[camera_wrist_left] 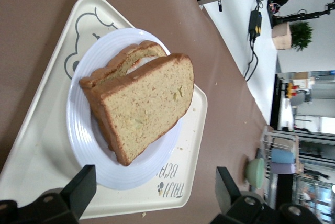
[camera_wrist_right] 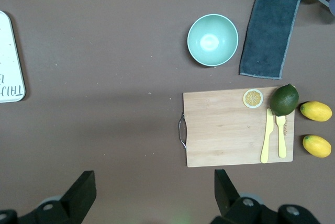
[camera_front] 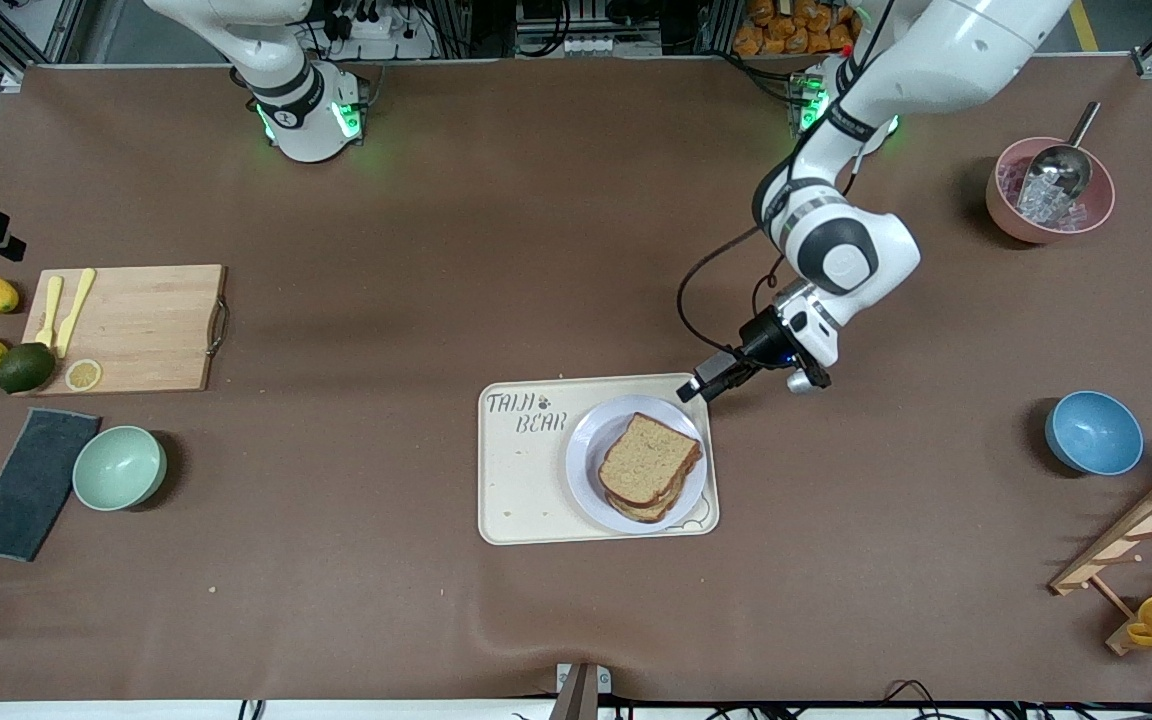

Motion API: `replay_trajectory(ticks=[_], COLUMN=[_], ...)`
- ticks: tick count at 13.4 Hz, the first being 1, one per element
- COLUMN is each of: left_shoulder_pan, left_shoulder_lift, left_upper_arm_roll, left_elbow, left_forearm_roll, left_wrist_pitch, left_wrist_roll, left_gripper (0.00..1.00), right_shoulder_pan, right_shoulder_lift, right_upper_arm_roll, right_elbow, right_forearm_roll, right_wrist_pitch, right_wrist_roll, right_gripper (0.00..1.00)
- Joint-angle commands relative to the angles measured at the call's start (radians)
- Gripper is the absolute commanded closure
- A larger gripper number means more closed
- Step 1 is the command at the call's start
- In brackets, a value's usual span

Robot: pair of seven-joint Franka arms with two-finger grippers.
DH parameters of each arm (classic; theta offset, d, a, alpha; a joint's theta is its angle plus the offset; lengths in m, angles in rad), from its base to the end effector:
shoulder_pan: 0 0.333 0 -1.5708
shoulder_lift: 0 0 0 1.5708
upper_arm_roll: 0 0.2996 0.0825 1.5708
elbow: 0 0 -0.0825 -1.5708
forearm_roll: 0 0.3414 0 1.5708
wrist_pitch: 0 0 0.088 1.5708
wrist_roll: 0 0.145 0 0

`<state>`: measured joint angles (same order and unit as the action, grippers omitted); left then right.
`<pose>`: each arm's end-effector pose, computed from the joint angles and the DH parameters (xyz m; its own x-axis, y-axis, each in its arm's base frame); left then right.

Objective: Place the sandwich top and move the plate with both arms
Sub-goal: 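Adjust the plate on the tray and open the left gripper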

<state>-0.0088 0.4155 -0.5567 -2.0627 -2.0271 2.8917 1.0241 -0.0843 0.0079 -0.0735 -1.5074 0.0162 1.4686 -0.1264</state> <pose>0.4969 -0.2600 0.2387 0.8623 0.5000 0.0801 0.2432 -0.5476 0.8006 0.4965 -0.0763 0.5843 0.9986 -0.0296 -0.0443 -0.0306 -0.9993 -0.0214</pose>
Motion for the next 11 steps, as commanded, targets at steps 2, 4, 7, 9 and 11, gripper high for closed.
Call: replay_trajectory(ticks=[2, 4, 7, 9, 11], left_shoulder_pan=[-0.003, -0.002, 0.006, 0.007, 0.009], left_shoulder_lift=[-0.053, -0.063, -0.064, -0.069, -0.086], left_upper_arm_roll=[-0.109, -0.137, -0.187, -0.224, -0.233], left_elbow=[-0.005, 0.01, 0.032, 0.084, 0.117], left_forearm_roll=[0.039, 0.045, 0.009, -0.111, -0.165], left_wrist_pitch=[0.22, 0.245, 0.262, 0.264, 0.264], left_wrist_roll=[-0.004, -0.004, -0.033, -0.131, -0.221], left_gripper=[0.0, 0.0, 0.0, 0.0, 0.0], right_shoulder_pan=[0.008, 0.008, 0.008, 0.008, 0.008], right_shoulder_lift=[0.0, 0.0, 0.0, 0.0, 0.0], right_upper_arm_roll=[0.004, 0.004, 0.004, 0.004, 0.004], right_elbow=[0.007, 0.007, 0.007, 0.007, 0.007], right_forearm_roll=[-0.022, -0.022, -0.022, -0.022, -0.022], right_wrist_pitch=[-0.007, -0.007, -0.005, -0.005, -0.005], right_wrist_roll=[-0.007, -0.007, -0.007, -0.007, -0.007], right_gripper=[0.0, 0.0, 0.0, 0.0, 0.0])
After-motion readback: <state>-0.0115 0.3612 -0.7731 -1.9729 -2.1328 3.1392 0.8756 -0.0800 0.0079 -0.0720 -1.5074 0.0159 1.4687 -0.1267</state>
